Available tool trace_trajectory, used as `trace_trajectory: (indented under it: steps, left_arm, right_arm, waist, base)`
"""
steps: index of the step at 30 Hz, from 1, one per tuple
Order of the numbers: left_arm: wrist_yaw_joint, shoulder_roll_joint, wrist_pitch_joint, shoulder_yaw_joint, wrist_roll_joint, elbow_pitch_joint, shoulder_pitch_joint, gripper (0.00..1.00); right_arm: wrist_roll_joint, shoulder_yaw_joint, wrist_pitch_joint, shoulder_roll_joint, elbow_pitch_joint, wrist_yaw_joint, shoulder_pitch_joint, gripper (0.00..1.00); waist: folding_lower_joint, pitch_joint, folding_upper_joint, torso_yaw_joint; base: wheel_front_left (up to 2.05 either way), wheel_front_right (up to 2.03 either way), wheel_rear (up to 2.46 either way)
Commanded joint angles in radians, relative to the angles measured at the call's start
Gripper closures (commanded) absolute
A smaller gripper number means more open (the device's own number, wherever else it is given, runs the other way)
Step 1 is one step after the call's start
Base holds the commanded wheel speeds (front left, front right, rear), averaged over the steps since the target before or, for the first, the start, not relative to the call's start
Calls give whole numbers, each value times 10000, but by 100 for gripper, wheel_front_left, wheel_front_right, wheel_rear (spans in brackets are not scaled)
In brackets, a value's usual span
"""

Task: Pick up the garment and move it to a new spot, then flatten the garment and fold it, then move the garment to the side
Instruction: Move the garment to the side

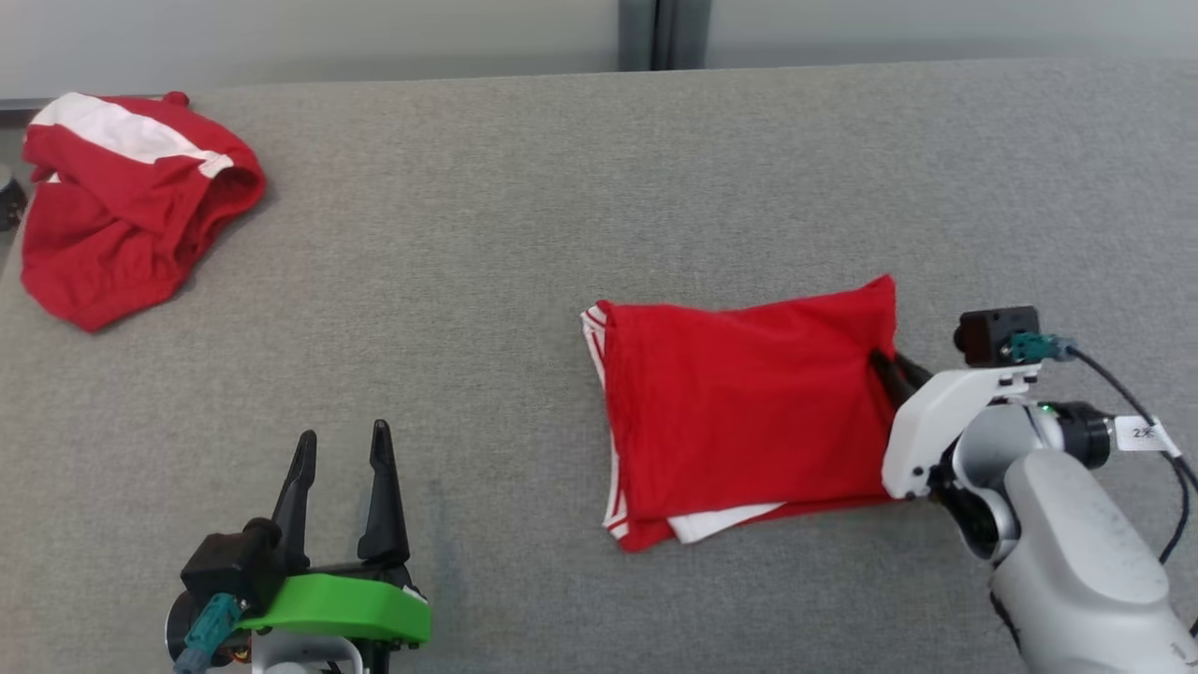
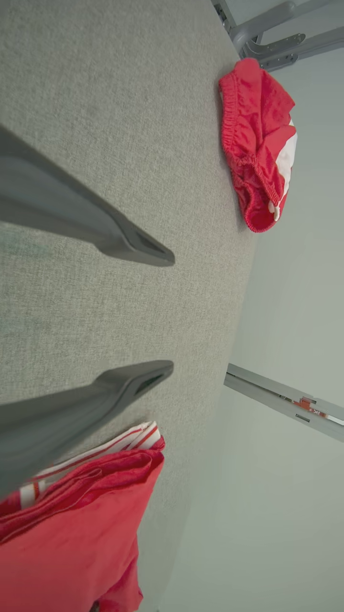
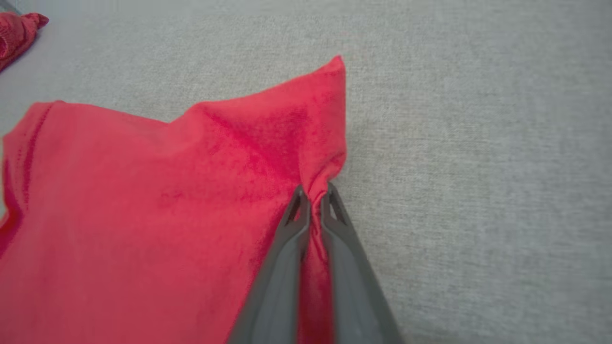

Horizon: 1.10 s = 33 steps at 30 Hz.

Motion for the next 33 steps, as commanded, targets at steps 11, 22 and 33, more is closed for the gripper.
trace_trajectory:
  steps: [11,22,33]
  left_arm:
    - [-184,175,-20,66,571,-164,-541,0]
    - [-270,594,389,-342,1035,-403,-1095,0]
    - [-213,729,575,-528,1092,-621,-1191,0]
  right_arm:
    - [-333,-1259,-810,-560,-379,-21,-470,100]
    - [-303,-1265,-1643,185,-148,-19,-777,100]
    - [-343,-386,-2275,156,624,-19,-1979,100]
  waist:
    - [0,983,0,-3270]
    - [0,1643,0,-5210]
    - [0,1800,0,-4647]
  base:
    - [0,0,0]
    - [0,0,0]
    - [0,0,0]
